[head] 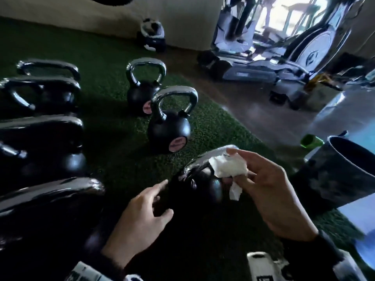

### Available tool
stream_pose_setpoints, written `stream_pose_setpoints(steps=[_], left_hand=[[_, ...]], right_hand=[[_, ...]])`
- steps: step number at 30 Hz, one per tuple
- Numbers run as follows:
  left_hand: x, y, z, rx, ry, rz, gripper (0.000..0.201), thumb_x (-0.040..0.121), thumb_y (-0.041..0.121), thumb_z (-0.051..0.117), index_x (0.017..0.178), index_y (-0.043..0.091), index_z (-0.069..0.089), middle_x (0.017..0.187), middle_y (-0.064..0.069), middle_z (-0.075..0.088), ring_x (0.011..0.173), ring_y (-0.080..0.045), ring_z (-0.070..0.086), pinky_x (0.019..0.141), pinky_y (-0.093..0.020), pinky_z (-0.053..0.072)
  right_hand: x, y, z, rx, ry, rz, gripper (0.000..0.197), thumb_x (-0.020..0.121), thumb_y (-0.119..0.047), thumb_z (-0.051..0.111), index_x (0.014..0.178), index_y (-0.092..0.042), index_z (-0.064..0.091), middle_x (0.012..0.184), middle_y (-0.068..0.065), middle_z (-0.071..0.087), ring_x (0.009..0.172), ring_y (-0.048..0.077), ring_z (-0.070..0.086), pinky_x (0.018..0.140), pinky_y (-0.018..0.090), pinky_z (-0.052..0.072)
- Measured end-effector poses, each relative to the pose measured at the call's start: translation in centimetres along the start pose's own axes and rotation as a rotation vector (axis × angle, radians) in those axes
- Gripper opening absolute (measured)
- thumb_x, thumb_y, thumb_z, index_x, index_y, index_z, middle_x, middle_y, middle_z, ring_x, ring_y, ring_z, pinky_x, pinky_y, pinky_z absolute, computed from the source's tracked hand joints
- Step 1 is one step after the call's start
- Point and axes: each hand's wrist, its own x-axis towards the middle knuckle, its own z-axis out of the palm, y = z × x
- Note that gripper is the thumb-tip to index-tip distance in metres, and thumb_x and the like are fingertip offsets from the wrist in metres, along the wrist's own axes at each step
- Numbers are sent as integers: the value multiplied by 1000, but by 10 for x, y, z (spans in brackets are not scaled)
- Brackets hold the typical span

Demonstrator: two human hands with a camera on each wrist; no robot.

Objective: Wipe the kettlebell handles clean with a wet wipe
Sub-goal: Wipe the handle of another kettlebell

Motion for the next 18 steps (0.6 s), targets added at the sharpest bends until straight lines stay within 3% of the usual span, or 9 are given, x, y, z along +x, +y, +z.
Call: stream_pose_setpoints(steps=[2,6,9,11,14,16,18], left_hand=[[5,-1,18,-32,3,-72,73,88,28,77,148,47,41,140,32,44,128,3,49,106,-19,44],[13,4,48,-24,13,-165,79,83,32,83,142,53,34,117,46,34,118,13,43,101,-13,34],[19,9,67,-52,37,-209,90,76,35,88,147,42,33,116,44,33,119,10,38,98,-10,30],[23,9,74,-87,85,-231,96,71,41,91,150,36,35,127,39,37,125,7,39,104,-12,30],[33,8,77,-99,167,-217,102,55,65,91,144,43,46,148,23,46,138,1,41,119,-29,32],[41,4,80,-115,199,-202,94,49,74,88,132,44,56,140,19,57,133,0,50,117,-34,39],[44,3,83,-130,209,-174,79,52,69,89,123,48,62,128,19,67,121,4,59,109,-29,46]], right_hand=[[9,6,-21,-106,25,-66,61,83,29,58,108,-23,78,105,-1,80,90,14,76,78,24,60],[19,22,-51,-325,47,-196,49,84,11,75,113,-29,78,107,-14,78,96,7,75,87,31,60],[23,24,-56,-384,128,-248,35,80,-17,85,112,-31,79,98,-18,78,87,2,74,81,25,59],[28,25,-55,-426,176,-335,26,80,-28,85,106,-29,81,99,-16,74,87,1,71,77,18,56],[39,25,-49,-488,199,-426,25,81,-24,86,105,-24,81,100,-15,71,89,-1,67,77,9,48],[44,22,-43,-474,182,-432,36,81,-18,86,115,-24,77,96,-16,73,86,-2,68,77,5,45],[48,18,-39,-413,165,-448,42,81,-14,84,119,-25,73,92,-16,74,82,0,70,74,8,49]])
